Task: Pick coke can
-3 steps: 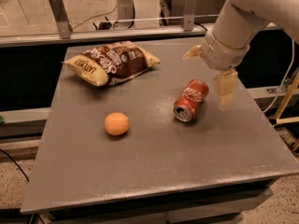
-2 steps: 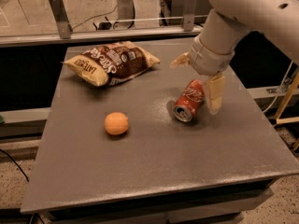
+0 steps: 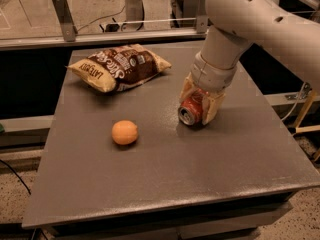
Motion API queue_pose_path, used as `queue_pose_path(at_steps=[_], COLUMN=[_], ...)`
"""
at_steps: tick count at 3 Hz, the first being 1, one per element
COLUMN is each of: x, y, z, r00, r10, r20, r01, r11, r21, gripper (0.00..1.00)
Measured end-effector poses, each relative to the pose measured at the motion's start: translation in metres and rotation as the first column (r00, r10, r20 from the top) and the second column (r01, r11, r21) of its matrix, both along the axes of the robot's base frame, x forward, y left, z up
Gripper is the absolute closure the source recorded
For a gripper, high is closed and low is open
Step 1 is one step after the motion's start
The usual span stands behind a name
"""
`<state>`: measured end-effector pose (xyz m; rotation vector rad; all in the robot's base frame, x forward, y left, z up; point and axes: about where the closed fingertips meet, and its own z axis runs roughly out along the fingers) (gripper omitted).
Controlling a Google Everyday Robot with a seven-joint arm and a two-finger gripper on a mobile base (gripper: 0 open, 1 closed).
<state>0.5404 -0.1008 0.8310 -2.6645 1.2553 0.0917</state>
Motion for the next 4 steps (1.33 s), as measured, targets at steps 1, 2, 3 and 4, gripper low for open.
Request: queue_pose_path(at_steps=[1,2,3,4], x=[-0.003,-0.001,-0.005,-0.004], y=[-0.003,-0.013,-0.021,-0.021], z=[0.003,0.045,0.117,0.136], r00=[1.0,0.9959,0.9764,0.9684], r10=[0.003,-0.046,-0.082,-0.091], r20=[-0.001,0.079,0.2,0.232], r01=[-0.003,0.041,0.052,0.05], r11=[1.0,0.997,0.987,0.983], r21=[0.007,0.059,0.15,0.175], gripper=[0.64,0.87,1.0,1.0])
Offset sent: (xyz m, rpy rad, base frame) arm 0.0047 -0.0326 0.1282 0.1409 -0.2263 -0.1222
